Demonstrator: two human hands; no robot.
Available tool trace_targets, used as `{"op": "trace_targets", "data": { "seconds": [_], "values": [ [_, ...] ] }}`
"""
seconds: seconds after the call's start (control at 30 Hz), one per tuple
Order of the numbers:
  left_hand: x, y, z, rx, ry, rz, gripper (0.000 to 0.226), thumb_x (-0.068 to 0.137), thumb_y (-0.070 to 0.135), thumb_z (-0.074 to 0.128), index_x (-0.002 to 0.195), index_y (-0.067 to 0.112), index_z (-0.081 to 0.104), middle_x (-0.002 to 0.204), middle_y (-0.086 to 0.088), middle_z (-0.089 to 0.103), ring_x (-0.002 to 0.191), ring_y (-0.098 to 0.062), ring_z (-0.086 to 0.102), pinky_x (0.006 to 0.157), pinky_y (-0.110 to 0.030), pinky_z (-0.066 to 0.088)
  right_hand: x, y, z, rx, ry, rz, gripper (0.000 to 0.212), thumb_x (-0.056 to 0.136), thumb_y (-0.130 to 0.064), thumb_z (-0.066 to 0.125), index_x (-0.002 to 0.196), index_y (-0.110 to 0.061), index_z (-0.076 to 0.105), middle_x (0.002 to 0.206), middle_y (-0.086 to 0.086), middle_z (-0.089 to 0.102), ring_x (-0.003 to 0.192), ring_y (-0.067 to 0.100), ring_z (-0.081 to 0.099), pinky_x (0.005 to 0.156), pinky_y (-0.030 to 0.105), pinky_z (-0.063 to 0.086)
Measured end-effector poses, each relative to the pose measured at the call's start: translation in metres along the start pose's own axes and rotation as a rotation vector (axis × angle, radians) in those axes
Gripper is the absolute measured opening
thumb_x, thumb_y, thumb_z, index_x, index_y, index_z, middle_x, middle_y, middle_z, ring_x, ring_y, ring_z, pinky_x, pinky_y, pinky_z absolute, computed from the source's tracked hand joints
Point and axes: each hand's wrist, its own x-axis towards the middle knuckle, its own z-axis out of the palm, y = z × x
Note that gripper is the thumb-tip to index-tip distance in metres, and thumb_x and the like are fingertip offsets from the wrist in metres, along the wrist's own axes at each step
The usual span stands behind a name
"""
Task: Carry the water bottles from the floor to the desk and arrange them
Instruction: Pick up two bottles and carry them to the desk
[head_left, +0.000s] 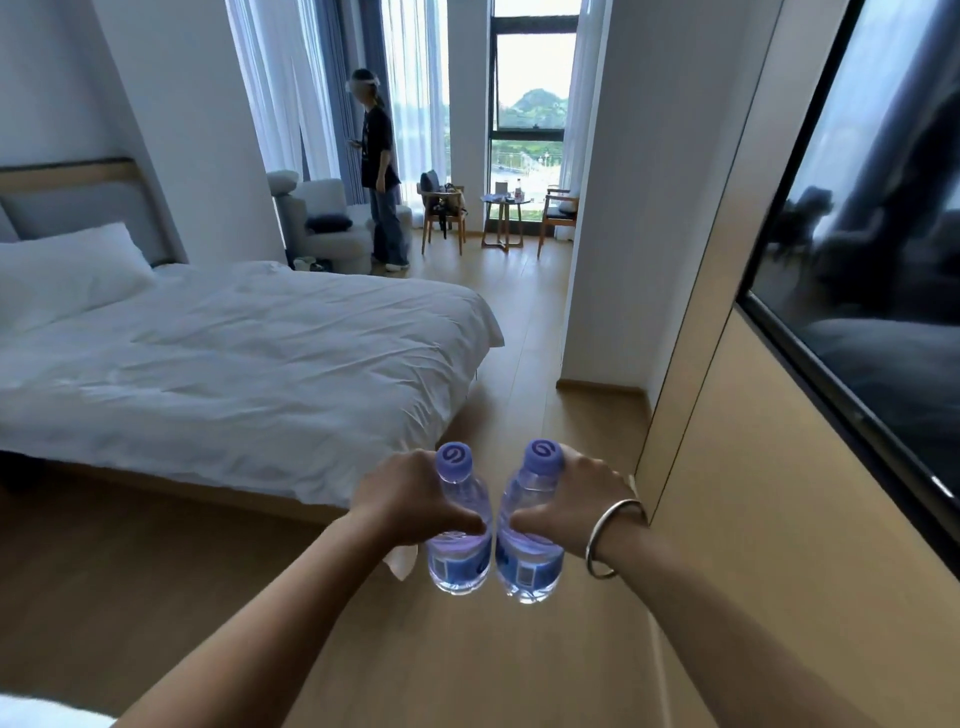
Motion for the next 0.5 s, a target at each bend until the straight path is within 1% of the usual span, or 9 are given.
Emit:
{"op": "trace_targets", "data": {
  "seconds": [0.07, 0.17, 0.23, 0.3, 0.37, 0.43, 0.5],
  "values": [
    [0.025, 0.005, 0.001, 0.000, -0.009, -0.010, 0.050, 0.046, 0.065, 0.074, 0.054, 0.021, 0.051, 0.053, 0.012, 0.051, 0.054, -0.006, 0.052, 0.047, -0.022, 0.033, 0.022, 0.009, -0.006, 0.018, 0.001, -0.012, 0.043, 0.059, -0.048, 0.069, 0.093, -0.027, 0.055, 0.088, -0.004, 0.064, 0.080, 0.019, 0.060, 0.073, 0.027, 0.050],
    [0.064, 0.008, 0.005, -0.008, 0.001, -0.025, 0.051, 0.044, 0.065, 0.075, 0.054, 0.020, 0.054, 0.053, 0.010, 0.054, 0.052, -0.001, 0.051, 0.044, -0.021, 0.033, 0.057, 0.022, -0.009, 0.051, 0.005, -0.022, 0.039, 0.059, -0.047, 0.071, 0.089, -0.030, 0.053, 0.083, -0.007, 0.061, 0.076, 0.016, 0.058, 0.069, 0.026, 0.048],
    [0.090, 0.009, 0.008, -0.008, 0.003, -0.034, 0.051, 0.044, 0.065, 0.074, 0.055, 0.020, 0.054, 0.054, 0.010, 0.054, 0.054, -0.002, 0.051, 0.044, -0.021, 0.032, 0.082, 0.030, -0.006, 0.046, 0.001, -0.027, 0.040, 0.058, -0.048, 0.070, 0.090, -0.030, 0.053, 0.082, -0.007, 0.061, 0.075, 0.016, 0.058, 0.067, 0.026, 0.047],
    [0.120, 0.008, 0.012, -0.013, -0.005, -0.038, 0.050, 0.045, 0.064, 0.076, 0.054, 0.020, 0.052, 0.053, 0.010, 0.053, 0.053, -0.003, 0.051, 0.044, -0.021, 0.031, 0.109, 0.037, -0.003, 0.023, -0.006, -0.033, 0.040, 0.057, -0.050, 0.069, 0.088, -0.031, 0.052, 0.079, -0.008, 0.058, 0.072, 0.016, 0.056, 0.064, 0.024, 0.043],
    [0.155, 0.005, 0.015, -0.008, -0.008, -0.024, 0.050, 0.045, 0.063, 0.077, 0.054, 0.021, 0.052, 0.053, 0.009, 0.053, 0.053, -0.005, 0.051, 0.044, -0.020, 0.031, 0.141, 0.042, 0.000, 0.014, -0.005, -0.028, 0.032, 0.057, -0.051, 0.068, 0.076, -0.033, 0.048, 0.071, -0.012, 0.053, 0.070, 0.015, 0.055, 0.062, 0.023, 0.039],
    [0.194, 0.002, 0.015, 0.004, -0.015, 0.004, 0.050, 0.045, 0.063, 0.077, 0.055, 0.020, 0.053, 0.059, 0.006, 0.058, 0.058, -0.011, 0.056, 0.045, -0.021, 0.032, 0.176, 0.045, 0.000, 0.016, -0.010, -0.027, 0.030, 0.058, -0.049, 0.069, 0.065, -0.035, 0.043, 0.065, -0.016, 0.047, 0.068, 0.015, 0.053, 0.062, 0.023, 0.038],
    [0.235, -0.003, 0.012, 0.001, -0.024, 0.032, 0.050, 0.046, 0.061, 0.078, 0.055, 0.019, 0.053, 0.061, 0.004, 0.060, 0.060, -0.012, 0.057, 0.047, -0.022, 0.033, 0.214, 0.046, -0.001, 0.017, -0.011, -0.020, 0.029, 0.059, -0.048, 0.070, 0.066, -0.034, 0.045, 0.067, -0.015, 0.050, 0.069, 0.015, 0.054, 0.062, 0.024, 0.040]
  ]
}}
